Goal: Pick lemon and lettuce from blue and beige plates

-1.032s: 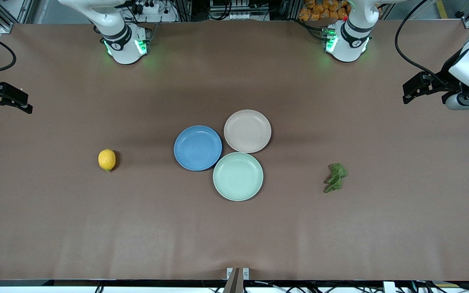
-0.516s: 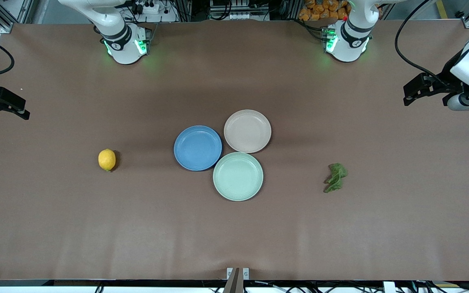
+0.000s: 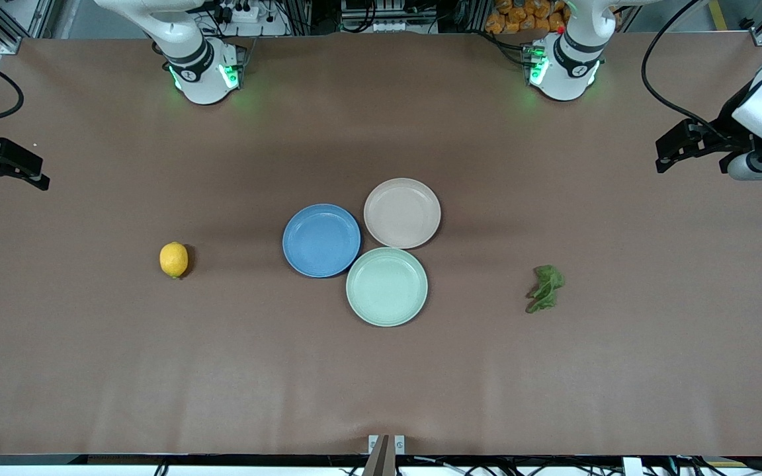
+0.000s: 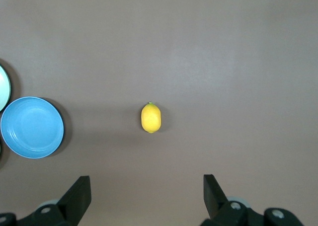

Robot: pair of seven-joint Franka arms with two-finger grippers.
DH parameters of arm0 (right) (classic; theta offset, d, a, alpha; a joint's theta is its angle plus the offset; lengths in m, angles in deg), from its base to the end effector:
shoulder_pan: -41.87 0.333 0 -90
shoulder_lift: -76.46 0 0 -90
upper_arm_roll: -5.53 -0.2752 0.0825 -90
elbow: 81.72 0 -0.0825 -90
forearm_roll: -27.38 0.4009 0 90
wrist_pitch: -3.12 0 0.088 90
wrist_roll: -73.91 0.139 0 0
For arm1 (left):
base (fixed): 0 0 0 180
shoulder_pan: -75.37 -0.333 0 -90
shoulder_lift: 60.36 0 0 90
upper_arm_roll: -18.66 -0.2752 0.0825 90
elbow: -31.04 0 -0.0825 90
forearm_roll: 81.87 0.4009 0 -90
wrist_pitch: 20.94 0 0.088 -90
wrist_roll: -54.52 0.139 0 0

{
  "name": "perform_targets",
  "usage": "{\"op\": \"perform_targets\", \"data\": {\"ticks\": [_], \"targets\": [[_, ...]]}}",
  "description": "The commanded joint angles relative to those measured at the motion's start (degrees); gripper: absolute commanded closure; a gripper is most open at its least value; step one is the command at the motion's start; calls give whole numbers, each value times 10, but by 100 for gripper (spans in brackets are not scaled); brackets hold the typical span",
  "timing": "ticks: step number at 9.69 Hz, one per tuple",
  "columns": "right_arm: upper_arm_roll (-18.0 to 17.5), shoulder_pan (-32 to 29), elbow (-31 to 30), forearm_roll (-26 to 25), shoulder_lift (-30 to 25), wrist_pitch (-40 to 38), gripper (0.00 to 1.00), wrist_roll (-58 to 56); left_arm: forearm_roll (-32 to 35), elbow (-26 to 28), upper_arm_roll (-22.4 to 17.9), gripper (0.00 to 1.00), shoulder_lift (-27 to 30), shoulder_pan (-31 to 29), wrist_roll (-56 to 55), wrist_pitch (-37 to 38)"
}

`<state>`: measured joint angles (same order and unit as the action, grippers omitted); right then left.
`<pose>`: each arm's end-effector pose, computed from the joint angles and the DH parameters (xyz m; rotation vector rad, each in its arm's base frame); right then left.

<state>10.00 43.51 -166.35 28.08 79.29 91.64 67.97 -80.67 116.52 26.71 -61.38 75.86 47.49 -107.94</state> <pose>0.5828 -0.0261 0.5667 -3.1334 -0.0859 -0.0301 0.5659 -0.0813 0.5754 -3.1243 0.0393 -0.0177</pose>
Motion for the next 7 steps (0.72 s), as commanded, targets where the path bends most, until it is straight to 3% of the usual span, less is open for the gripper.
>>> {"op": "perform_targets", "data": {"ticks": [1,7], "targets": [[-11,-11,3,-15,-6,-11,0,8,-5,0,0,0,1,-3,14,-4],[-11,-12,-6,-13,-13,-3,0,9,-6,0,0,0,0,-3,13,-4]]}}
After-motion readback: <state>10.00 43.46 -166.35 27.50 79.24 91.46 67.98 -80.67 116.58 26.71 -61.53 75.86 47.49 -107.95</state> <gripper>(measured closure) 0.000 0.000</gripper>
